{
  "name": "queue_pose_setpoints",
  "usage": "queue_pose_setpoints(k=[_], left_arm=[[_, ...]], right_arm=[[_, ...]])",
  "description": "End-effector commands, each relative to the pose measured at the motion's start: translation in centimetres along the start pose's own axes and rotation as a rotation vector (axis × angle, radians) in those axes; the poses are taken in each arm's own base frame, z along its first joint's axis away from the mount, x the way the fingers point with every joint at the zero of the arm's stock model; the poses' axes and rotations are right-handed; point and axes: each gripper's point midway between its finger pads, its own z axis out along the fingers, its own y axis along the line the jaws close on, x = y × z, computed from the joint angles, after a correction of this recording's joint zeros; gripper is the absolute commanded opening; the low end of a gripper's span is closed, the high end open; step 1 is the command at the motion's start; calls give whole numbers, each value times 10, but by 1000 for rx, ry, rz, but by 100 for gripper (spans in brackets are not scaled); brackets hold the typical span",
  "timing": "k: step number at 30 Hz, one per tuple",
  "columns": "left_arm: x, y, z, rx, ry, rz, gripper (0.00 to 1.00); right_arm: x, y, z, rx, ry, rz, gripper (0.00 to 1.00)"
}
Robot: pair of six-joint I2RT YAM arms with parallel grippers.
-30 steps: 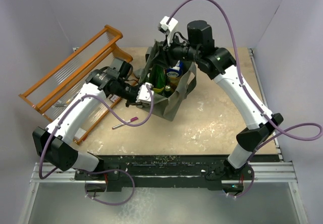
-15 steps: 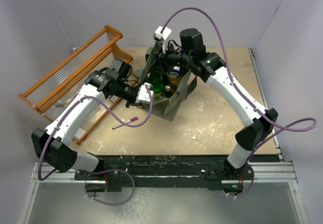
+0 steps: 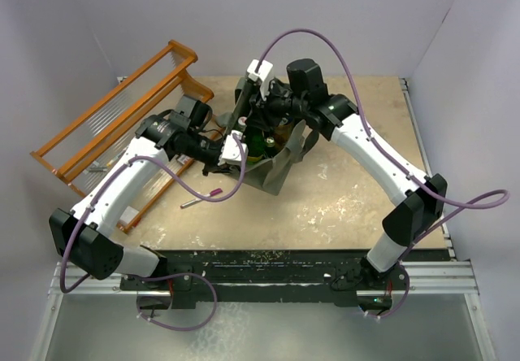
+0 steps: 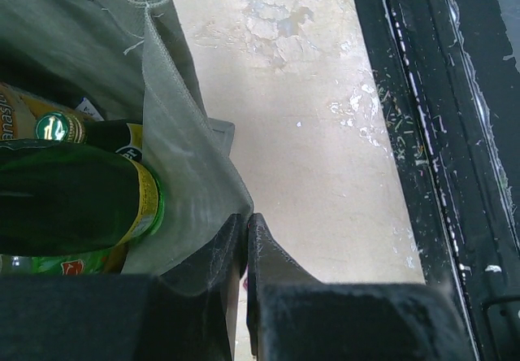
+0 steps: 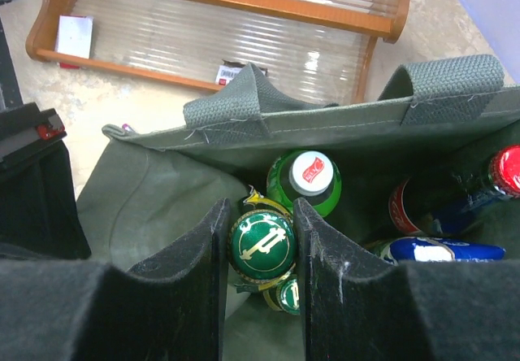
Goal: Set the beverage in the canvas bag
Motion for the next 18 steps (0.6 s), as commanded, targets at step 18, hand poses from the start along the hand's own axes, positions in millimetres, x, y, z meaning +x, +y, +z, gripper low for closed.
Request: queue_pose_setpoints(k=[18], left_arm=[[-59,10,-21,-60,-179,-110,3]], right_arm=[[-22,13,-11,-34,-107,-77,0]])
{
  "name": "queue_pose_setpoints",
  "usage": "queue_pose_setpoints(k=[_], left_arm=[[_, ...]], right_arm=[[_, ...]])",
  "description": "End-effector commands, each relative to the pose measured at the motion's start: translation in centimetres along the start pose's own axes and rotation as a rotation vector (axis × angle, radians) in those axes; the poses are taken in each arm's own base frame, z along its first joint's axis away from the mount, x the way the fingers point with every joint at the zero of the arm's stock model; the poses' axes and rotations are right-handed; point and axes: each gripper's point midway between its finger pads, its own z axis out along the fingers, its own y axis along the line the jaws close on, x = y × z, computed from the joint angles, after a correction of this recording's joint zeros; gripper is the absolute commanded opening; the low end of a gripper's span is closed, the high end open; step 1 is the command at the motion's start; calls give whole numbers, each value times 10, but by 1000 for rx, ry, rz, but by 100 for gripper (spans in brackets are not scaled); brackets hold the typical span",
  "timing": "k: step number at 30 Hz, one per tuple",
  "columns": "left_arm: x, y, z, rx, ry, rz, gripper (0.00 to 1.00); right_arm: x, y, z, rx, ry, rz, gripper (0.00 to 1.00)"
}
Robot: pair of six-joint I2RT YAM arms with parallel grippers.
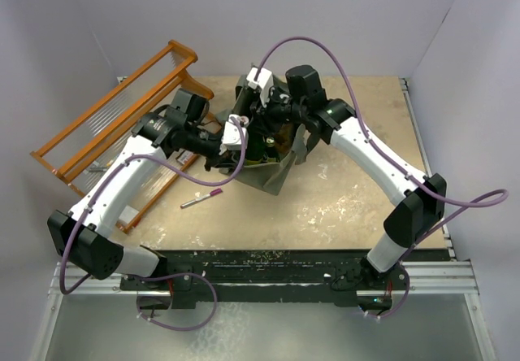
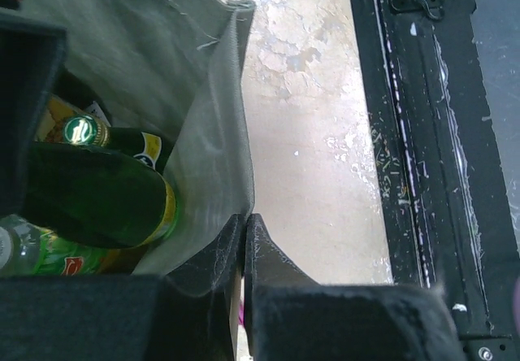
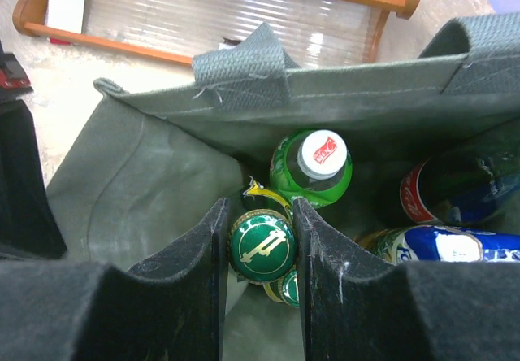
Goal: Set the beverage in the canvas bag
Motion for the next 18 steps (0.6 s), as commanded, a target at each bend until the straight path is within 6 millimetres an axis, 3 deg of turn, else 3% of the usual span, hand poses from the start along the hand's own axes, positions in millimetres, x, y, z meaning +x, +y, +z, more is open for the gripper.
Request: queue_pose_setpoints(k=[1,18], left_arm=[[-43,-3,-15,-10,-124,14,3],[-58,7,-25,-51,-190,-52,2]], right_arm=[[-40,10,-14,-21,-136,-50,0],[-8,34,8,-120,-80,79,0]])
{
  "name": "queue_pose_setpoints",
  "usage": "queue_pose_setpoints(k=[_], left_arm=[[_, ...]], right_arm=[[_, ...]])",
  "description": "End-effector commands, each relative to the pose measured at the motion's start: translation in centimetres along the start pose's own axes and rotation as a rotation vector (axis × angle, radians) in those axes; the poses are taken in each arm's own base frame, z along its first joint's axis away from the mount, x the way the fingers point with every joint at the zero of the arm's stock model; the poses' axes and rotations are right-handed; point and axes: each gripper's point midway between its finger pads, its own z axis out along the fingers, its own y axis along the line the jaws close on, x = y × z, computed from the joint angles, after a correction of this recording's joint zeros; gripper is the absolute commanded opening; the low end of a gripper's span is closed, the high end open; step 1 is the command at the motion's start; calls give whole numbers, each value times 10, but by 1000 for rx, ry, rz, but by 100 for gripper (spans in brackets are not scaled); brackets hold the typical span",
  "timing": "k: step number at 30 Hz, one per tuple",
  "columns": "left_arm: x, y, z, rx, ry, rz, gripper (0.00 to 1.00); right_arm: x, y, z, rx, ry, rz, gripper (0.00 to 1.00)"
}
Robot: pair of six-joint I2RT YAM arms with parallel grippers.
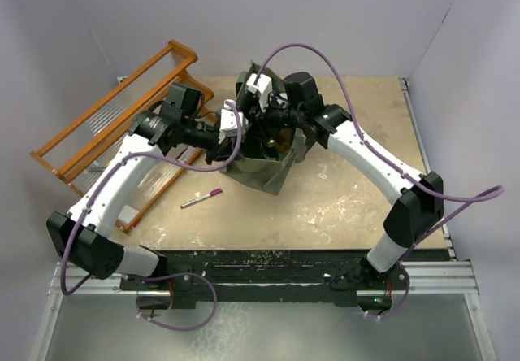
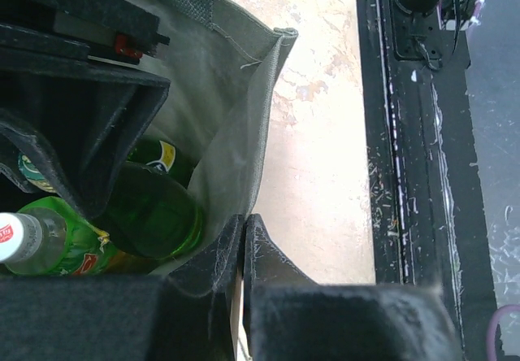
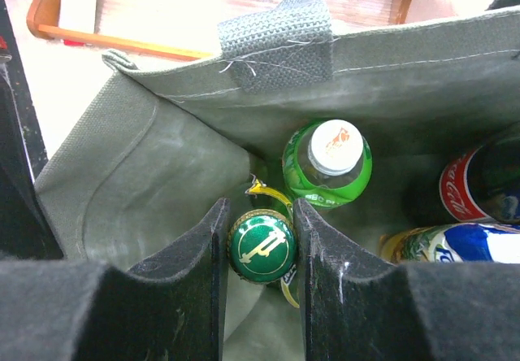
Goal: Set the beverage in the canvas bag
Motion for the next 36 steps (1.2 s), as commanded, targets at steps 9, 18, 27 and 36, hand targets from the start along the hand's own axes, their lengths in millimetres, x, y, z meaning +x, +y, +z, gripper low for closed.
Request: queue_pose_setpoints(k=[9,18,27,36], left_arm=[[-38,-14,-19,20,-155,-11,3],[-45,-13,-26,12,-194,-42,3],[-46,-13,-28,6,-202,-46,4],[-41,-12,-29,-9,-195,-71,5]], right_arm=[[-6,35,11,-117,-58,48,0],[15,45,22,-153,-13,72,0],[33,55,32,-185,25,92,0],[49,60,42,-197,53,77,0]])
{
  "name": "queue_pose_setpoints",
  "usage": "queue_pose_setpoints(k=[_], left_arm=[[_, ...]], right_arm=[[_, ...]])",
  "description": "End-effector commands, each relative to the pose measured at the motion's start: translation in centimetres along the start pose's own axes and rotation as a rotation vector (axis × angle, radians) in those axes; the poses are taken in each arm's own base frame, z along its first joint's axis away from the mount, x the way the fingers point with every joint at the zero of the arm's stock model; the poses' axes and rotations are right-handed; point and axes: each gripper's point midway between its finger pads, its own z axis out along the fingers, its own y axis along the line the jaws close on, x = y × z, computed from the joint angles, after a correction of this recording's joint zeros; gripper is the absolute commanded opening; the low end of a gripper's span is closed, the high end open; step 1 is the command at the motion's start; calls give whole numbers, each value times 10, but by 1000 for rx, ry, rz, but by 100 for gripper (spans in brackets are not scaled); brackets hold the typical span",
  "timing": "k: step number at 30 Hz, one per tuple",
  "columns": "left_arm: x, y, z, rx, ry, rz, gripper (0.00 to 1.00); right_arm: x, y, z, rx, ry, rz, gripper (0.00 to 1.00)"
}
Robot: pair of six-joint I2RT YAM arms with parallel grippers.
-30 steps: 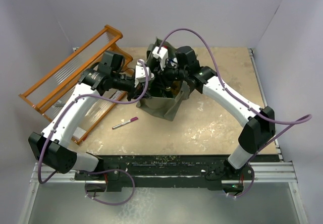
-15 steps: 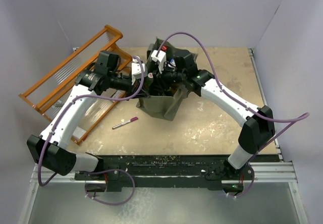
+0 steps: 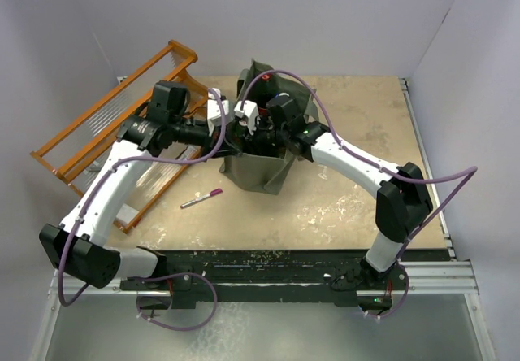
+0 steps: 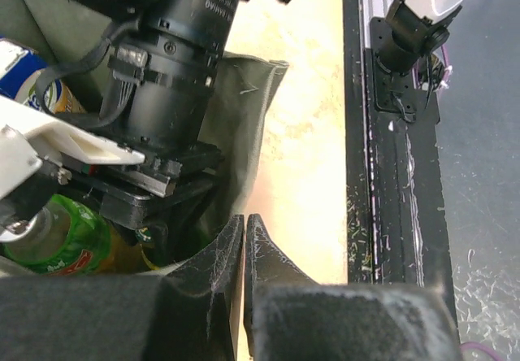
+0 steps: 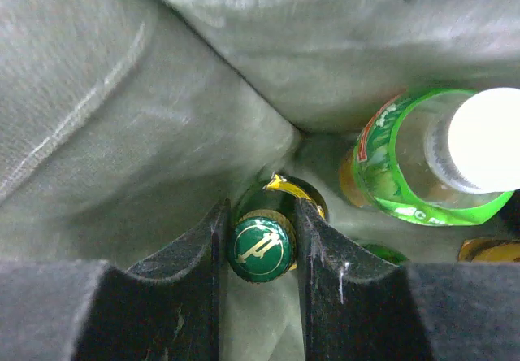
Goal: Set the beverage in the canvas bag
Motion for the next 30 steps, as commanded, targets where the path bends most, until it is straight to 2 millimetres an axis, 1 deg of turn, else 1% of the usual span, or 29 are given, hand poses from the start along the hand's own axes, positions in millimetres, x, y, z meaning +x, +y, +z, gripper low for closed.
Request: queue_pose_setpoints(k=[1,7,14,18,26,30], left_arm=[[-21,-16,-9,26,-69,46,5],[-10,-19,-9,31,-50,45,6],[7,-22,-7,43,-21,49,9],[12,-22,-7,42,-12,56,11],[14,-24,-11,33,2,101,16],[13,-25,-13,29,4,111,18]], right_arm=[[-9,27,-3,-95,-28,0,0],[-12,23,-2,-72,-45,-25,0],[-10,21,-3,-60,-41,-37,0],[-12,20,-5,-55,-44,-46,0],[-18,17,-8,-33,-61,-77,10],[-18,18,-8,-37,-62,-82,17]])
